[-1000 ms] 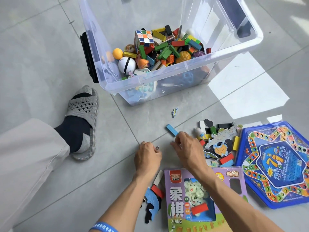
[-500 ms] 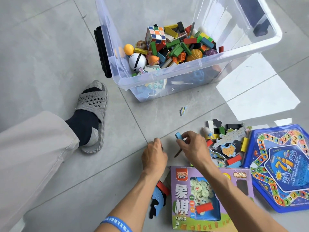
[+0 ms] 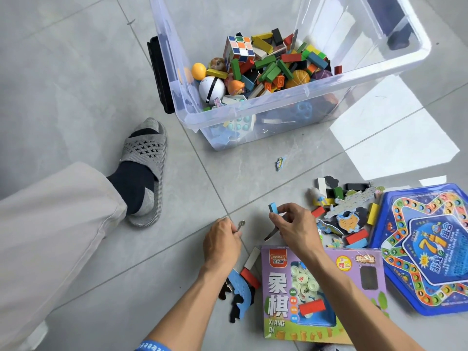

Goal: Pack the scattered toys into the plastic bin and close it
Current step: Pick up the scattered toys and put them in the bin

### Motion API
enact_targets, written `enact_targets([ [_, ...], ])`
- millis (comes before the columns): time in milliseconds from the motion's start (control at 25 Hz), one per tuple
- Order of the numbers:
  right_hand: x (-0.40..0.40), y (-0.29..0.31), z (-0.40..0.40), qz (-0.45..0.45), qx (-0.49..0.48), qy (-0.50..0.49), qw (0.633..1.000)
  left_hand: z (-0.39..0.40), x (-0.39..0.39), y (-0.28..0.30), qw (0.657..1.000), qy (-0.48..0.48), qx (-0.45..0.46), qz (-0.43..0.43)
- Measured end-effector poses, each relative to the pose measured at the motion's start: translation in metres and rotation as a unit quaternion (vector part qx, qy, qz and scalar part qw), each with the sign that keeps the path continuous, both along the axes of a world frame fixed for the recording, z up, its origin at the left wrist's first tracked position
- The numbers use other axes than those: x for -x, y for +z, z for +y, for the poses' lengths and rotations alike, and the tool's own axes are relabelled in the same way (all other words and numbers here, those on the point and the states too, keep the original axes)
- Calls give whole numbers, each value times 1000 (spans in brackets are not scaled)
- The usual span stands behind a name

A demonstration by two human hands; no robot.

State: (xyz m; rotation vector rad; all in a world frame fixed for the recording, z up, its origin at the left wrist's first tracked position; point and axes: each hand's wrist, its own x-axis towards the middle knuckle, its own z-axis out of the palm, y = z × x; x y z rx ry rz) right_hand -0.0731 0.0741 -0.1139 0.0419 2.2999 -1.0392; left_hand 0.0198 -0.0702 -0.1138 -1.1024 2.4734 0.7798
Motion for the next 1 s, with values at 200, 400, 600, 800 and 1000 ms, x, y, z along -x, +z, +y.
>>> enact_targets([
  [200, -5, 14, 2, -57, 50, -36, 996, 4, -4, 9, 998, 36, -48, -5],
  [400, 49, 131, -27, -128, 290, -145, 937, 3, 44, 106, 917, 266, -217, 203],
  [600, 163, 256, -71, -9, 279, -151, 948, -46, 167, 249, 892, 158, -170, 388],
  [800, 147, 220, -3, 129, 120, -159, 971, -35, 179, 241, 941, 0, 2, 338],
  [1000, 44, 94, 97, 92, -59, -69, 992, 69, 92, 130, 959, -109, -54, 255],
])
